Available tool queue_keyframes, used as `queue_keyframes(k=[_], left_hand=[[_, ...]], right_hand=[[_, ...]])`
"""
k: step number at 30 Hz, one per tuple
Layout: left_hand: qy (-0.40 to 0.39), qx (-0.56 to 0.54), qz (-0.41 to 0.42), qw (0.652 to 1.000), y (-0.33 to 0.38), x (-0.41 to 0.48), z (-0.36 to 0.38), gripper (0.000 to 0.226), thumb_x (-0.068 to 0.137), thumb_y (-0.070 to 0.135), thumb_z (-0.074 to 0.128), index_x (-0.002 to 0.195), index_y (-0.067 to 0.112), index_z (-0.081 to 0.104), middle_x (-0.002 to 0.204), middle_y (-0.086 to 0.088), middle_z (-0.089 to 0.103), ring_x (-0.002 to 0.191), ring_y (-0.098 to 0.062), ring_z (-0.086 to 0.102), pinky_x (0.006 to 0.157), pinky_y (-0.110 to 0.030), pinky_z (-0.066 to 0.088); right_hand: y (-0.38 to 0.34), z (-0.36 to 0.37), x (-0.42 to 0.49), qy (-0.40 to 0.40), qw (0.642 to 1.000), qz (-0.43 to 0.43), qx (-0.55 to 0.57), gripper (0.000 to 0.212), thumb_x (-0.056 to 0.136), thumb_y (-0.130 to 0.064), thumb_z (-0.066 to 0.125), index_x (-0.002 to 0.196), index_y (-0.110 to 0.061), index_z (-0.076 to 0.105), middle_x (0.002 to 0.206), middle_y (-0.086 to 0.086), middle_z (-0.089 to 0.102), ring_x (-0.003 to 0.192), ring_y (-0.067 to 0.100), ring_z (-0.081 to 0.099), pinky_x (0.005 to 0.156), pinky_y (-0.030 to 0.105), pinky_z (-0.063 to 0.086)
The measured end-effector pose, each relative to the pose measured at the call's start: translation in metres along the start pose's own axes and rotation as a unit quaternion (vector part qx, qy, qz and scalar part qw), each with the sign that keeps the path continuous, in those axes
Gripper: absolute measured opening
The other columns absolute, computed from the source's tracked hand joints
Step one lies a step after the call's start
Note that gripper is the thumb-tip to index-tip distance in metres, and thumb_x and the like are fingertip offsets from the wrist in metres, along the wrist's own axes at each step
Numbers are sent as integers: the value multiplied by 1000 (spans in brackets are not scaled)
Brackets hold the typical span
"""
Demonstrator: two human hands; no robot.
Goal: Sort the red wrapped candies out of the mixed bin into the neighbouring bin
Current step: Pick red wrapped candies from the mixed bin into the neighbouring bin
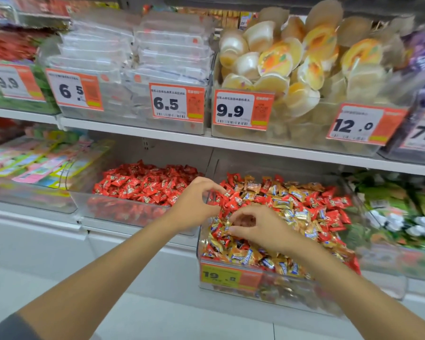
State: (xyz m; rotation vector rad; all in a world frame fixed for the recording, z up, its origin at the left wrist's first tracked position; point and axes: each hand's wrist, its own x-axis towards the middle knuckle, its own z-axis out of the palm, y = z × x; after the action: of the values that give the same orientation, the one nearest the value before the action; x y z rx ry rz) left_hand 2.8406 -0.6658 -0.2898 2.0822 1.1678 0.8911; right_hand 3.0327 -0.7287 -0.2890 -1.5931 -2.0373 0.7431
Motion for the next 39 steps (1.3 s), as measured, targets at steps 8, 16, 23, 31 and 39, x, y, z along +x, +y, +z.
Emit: queue_keyframes(k=[8, 16, 23, 31, 39], left_hand=[[1, -30, -8, 1000, -4, 1, 2, 37, 72, 5, 74, 97, 31, 70, 115, 7, 52, 107, 2, 50, 83, 3, 32], [-29, -48, -17, 998, -4, 1, -5, 32, 75, 11, 76, 101, 29, 70, 116, 12, 49, 98, 2, 49, 79, 1, 34], [-38, -41, -11, 998, -5, 1, -10, 28, 77, 18, 78, 98, 35, 69, 120, 13, 50, 104, -2, 50, 82, -7, 35], [-33, -44, -15, 998, -1, -2, -9, 27, 78, 17, 76, 95, 36, 68, 118, 20, 49, 100, -2, 53, 81, -7, 36], [-27, -48, 3, 998, -2, -2, -8, 28, 77, 12, 77, 96, 31, 70, 111, 26, 50, 95, 17, 47, 80, 3, 32]], right_hand=[[12, 18, 28, -62, 988, -33, -135, 34, 85, -36, 71, 118, -28, 66, 111, -7, 56, 105, 12, 48, 95, 31, 40], [21, -2, 34, 1, 999, 21, 32, 15, 88, -35, 69, 100, -32, 62, 104, -12, 64, 100, 5, 60, 93, 32, 50], [20, -24, 25, 56, 994, 46, 83, 16, 86, -23, 72, 95, -24, 59, 98, -4, 67, 95, 15, 65, 81, 34, 51], [25, -37, 8, 85, 974, 37, -208, 44, 86, -42, 69, 126, -27, 58, 128, -7, 54, 122, 15, 45, 106, 36, 35], [21, -12, 10, 24, 999, 7, -45, 7, 91, -22, 66, 88, -20, 59, 83, -4, 60, 78, 15, 56, 71, 42, 48]])
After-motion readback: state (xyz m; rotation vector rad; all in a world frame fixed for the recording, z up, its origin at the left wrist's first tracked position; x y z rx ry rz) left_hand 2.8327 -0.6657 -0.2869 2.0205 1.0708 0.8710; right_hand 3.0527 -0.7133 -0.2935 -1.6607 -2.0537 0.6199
